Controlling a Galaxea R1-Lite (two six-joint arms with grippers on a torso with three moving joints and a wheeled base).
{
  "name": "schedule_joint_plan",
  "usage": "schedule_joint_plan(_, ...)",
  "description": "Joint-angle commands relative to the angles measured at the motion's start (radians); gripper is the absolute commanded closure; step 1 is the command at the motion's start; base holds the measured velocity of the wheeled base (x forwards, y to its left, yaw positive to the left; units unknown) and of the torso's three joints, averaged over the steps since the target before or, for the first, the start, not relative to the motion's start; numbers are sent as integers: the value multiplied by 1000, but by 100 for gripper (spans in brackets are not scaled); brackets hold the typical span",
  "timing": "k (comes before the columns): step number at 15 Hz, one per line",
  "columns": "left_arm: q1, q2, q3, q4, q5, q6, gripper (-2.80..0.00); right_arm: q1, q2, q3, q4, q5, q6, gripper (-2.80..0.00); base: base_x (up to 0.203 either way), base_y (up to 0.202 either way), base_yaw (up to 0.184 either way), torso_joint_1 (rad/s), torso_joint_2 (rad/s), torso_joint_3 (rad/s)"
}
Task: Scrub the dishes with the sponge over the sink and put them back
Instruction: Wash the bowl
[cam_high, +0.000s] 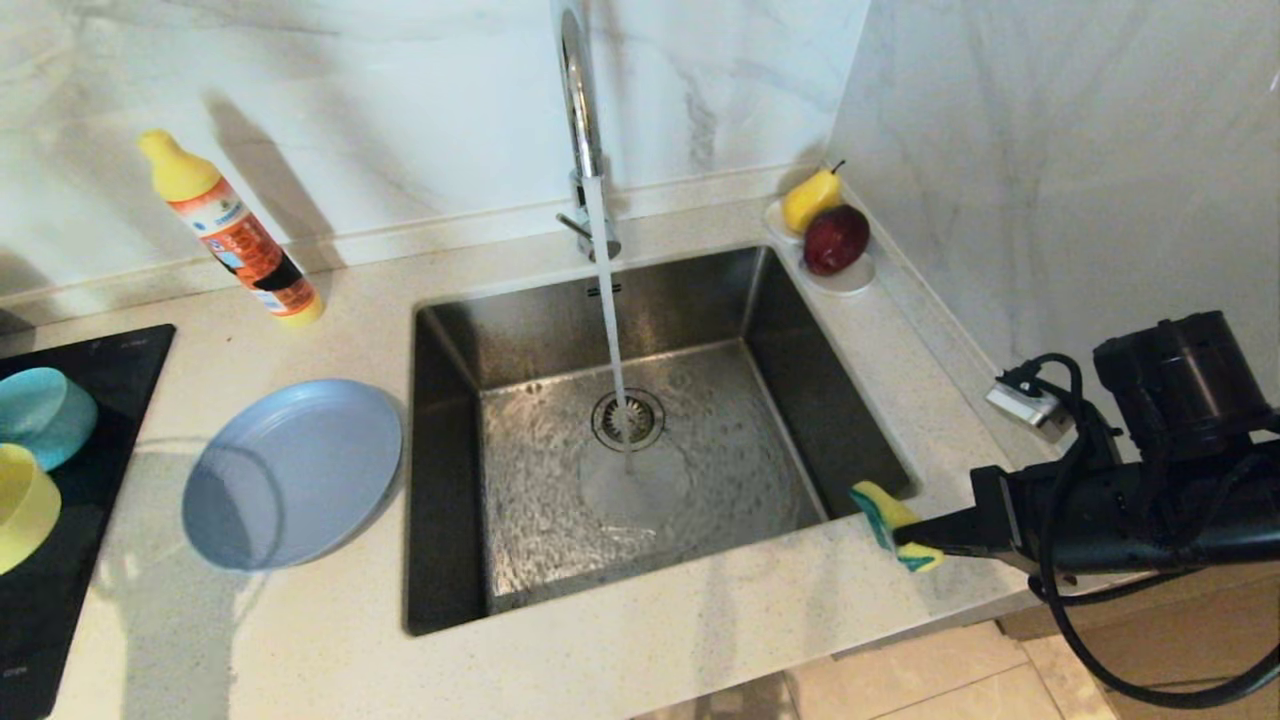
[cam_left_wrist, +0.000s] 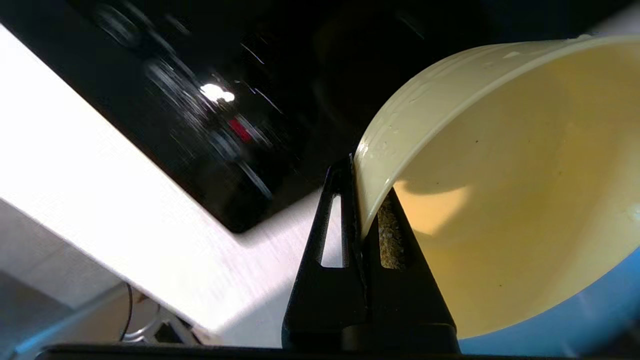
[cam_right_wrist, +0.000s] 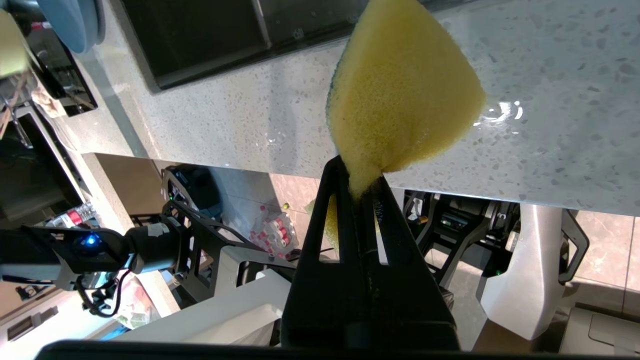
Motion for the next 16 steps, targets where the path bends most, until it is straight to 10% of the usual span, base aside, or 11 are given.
schedule_joint_plan(1, -52, -146, -25, 69, -26, 13, 0, 1, -10, -3, 1, 3, 4, 0, 0, 0, 0, 0, 0, 0)
schedule_joint_plan(8, -328, -360, -110, 221, -96, 57, 0, 1, -34, -14, 1, 5, 10, 0, 0, 0, 0, 0, 0, 0)
schedule_joint_plan(16, -814, -344, -192, 233, -10, -31, 0, -1, -64, -17, -1, 6, 5, 0, 0, 0, 0, 0, 0, 0)
